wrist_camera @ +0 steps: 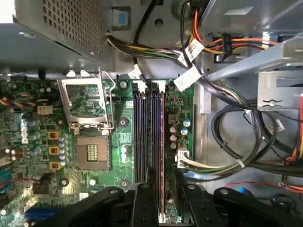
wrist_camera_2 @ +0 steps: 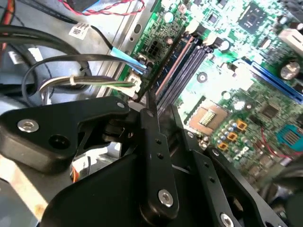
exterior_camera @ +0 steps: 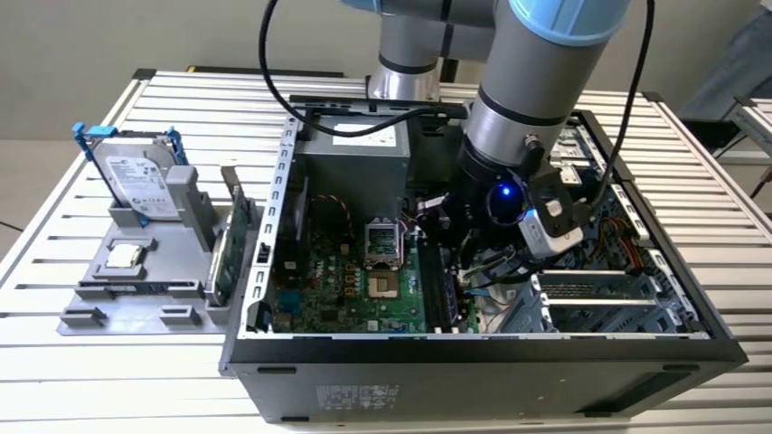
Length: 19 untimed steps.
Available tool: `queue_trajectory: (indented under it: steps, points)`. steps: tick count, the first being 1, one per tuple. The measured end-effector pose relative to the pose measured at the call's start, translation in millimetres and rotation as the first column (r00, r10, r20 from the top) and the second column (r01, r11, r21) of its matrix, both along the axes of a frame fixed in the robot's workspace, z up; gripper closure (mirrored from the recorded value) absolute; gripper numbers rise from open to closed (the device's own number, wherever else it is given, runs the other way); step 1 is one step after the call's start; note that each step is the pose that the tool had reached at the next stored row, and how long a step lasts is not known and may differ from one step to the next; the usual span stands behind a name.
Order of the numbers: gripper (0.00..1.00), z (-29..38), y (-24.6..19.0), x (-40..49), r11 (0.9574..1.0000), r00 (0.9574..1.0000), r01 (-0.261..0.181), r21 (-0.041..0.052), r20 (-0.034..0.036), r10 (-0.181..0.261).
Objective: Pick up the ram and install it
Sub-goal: 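Insert the ram into the slot, then press down the ram until it locks into place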
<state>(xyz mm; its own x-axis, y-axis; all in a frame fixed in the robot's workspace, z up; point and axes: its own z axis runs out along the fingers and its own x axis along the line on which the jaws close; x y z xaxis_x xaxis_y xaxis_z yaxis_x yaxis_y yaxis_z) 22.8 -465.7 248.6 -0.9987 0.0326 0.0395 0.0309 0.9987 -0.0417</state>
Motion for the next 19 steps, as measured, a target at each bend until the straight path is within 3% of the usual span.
queue_trajectory:
  steps: [2, 3, 19]
  points:
    - [0.0, 0.0, 0.0, 0.0, 1.0, 1.0, 0.0, 0.0001, 0.0, 0.0]
    - [1.0, 0.0, 0.0, 0.0, 1.0, 1.0, 0.0, 0.0001, 0.0, 0.0]
    - [1.0, 0.7, 0.0, 0.0, 1.0, 1.0, 0.0, -0.0001, 0.0, 0.0]
